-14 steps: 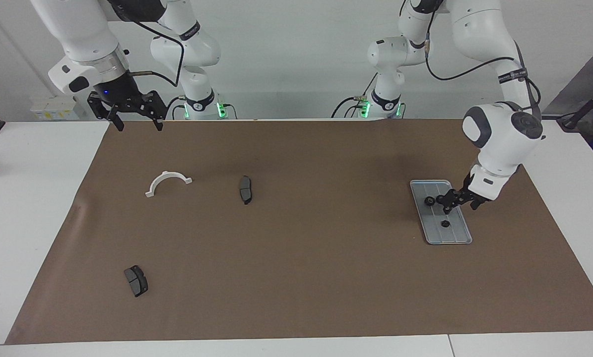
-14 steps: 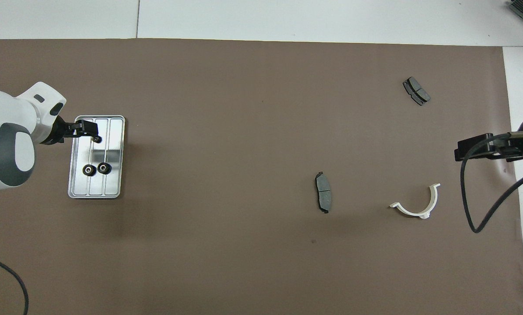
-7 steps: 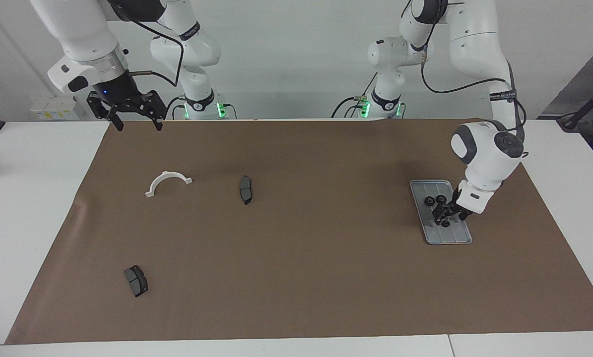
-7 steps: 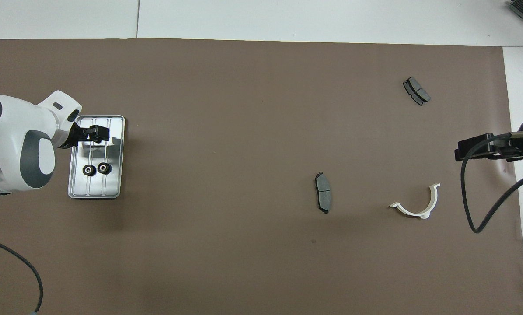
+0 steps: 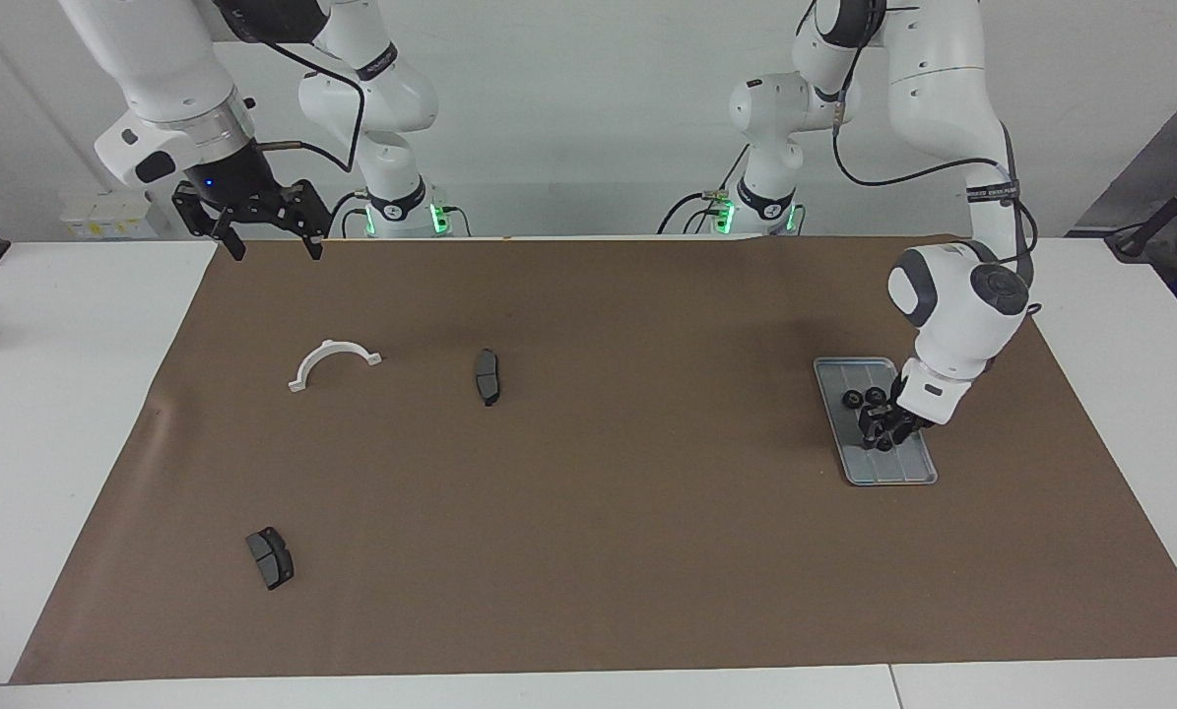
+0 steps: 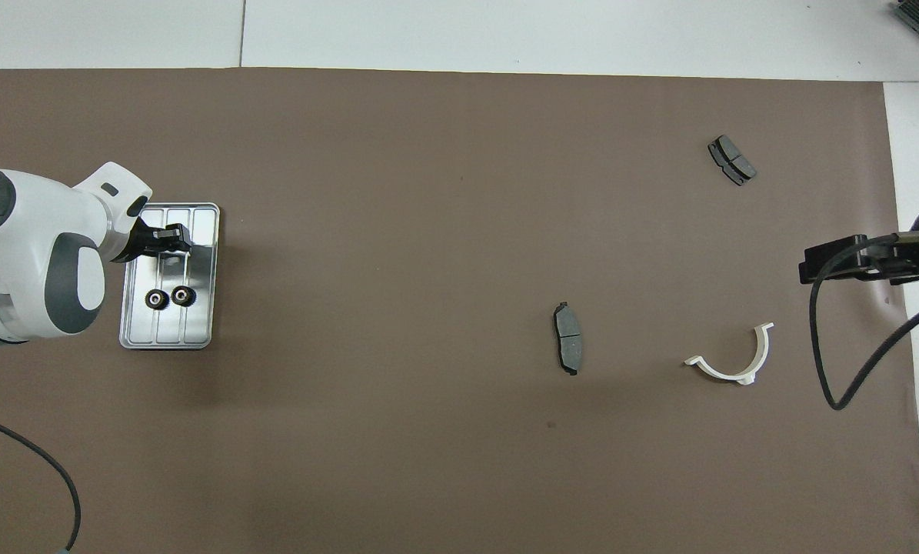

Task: Place bearing gear from tray to pile
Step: 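Grasp the black ring in the tray with the left gripper and lift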

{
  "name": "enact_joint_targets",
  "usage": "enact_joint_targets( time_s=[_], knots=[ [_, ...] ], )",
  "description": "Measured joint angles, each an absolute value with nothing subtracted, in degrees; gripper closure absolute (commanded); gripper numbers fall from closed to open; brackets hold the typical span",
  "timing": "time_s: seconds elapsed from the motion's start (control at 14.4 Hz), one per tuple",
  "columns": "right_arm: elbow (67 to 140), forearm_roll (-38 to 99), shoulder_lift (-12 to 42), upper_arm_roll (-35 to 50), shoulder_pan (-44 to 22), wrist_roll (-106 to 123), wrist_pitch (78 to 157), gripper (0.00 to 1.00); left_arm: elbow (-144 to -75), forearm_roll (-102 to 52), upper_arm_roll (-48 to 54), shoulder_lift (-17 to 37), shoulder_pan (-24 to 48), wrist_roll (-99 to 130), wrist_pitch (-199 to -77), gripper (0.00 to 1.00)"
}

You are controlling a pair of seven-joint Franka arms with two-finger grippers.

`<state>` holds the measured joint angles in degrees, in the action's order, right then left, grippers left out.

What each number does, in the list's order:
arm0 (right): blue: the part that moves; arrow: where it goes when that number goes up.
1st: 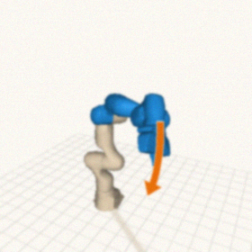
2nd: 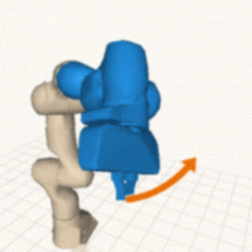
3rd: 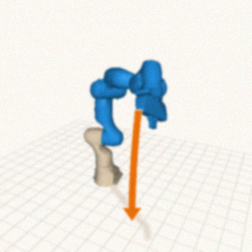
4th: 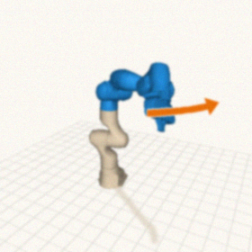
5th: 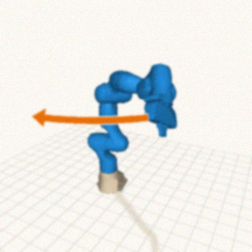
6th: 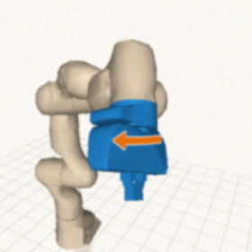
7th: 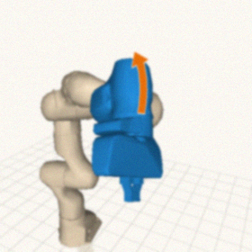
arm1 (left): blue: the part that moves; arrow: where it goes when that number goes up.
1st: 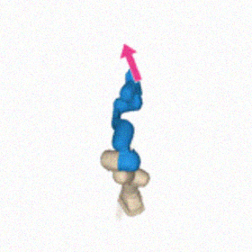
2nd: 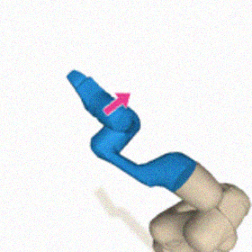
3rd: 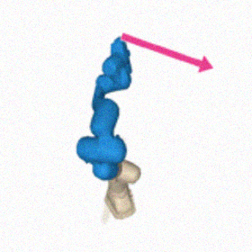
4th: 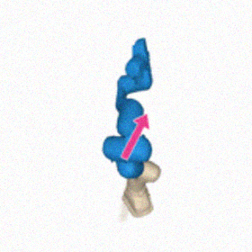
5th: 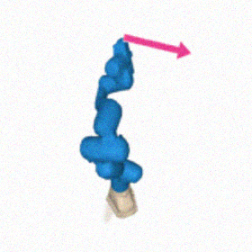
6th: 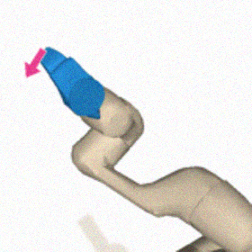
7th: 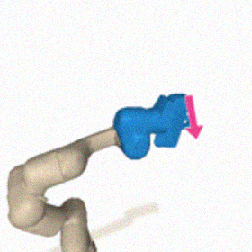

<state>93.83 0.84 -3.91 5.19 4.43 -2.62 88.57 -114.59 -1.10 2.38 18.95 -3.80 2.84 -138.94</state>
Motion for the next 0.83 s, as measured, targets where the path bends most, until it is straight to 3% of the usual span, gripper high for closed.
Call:
enact_joint_targets(
  time_s=[0.28, 0.83],
  knots=[
    [93.84, 0.84, -3.92, 5.12, 5.04, -2.62, 88.57, 0.00, -114.59, -1.08, 2.38, 18.95, -3.75, 2.84, -139.15, 0.65],
    [93.87, 0.84, -3.92, 5.20, 5.09, -2.62, 88.55, 0.00, -114.68, -1.03, 2.38, 18.95, -3.74, 2.84, -139.21, 0.80]
  ],
)
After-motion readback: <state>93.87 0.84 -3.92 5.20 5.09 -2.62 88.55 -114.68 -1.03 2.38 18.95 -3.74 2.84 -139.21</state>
